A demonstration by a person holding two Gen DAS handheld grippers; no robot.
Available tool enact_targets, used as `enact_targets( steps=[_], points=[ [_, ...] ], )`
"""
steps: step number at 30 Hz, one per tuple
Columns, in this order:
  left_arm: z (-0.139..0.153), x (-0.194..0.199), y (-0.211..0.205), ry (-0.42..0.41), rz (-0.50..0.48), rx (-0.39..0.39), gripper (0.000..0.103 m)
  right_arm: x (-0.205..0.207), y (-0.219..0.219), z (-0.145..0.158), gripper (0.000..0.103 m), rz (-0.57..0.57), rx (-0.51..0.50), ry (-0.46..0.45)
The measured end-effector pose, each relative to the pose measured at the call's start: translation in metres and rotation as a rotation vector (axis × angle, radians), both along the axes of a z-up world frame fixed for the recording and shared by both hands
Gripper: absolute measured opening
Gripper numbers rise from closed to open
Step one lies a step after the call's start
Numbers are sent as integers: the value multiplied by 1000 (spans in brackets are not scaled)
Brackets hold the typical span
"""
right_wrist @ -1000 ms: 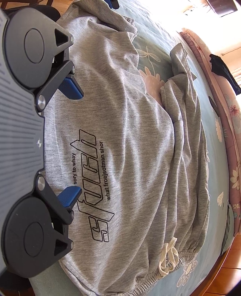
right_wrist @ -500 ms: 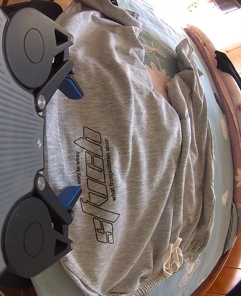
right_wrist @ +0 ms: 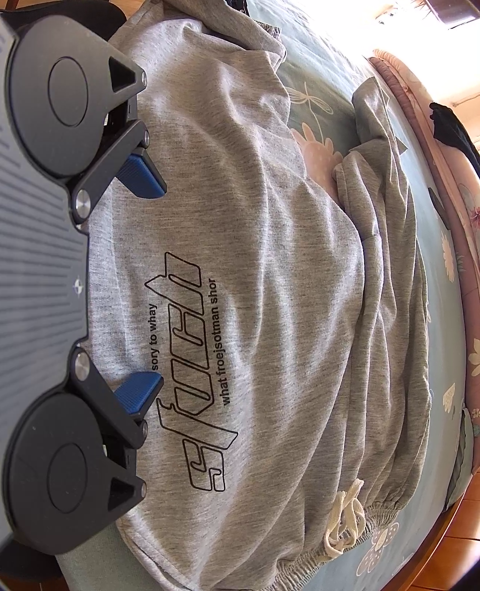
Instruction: Fold clothes
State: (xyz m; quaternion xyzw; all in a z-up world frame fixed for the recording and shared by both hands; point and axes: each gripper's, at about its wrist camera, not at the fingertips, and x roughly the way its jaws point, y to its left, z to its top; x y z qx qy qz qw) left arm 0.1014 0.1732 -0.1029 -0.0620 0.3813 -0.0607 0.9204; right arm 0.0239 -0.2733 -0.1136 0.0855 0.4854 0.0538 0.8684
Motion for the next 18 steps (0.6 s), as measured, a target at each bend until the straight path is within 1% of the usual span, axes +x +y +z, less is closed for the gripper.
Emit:
enact_targets(
  steps=[1,2,3,7,9,12,17,18],
  points=[
    [0,-1,-3,0,-13,13,40,0,0,0,102,0,0,0],
    [0,-1,-7,0,-26,27,21,0,0,0,102,0,0,0],
    [1,-2,-10,-1,-32,47,11,0,0,0,102,0,-1,0],
    [15,-8,-7,-13,2,91,9,2,0,1,102,2,-4,-1],
    [26,-12,1,-34,21,110,9,3,-1,2,102,1,-2,-3],
    [44,-14,16,-71,61,183,9,4,-3,4,102,-6,0,-8],
    [65,-7,55,-86,183,277,8,6,-3,8,102,-10,0,-19],
    [67,-6,62,-82,202,283,8,6,-3,9,102,-10,-2,-23]
  ],
)
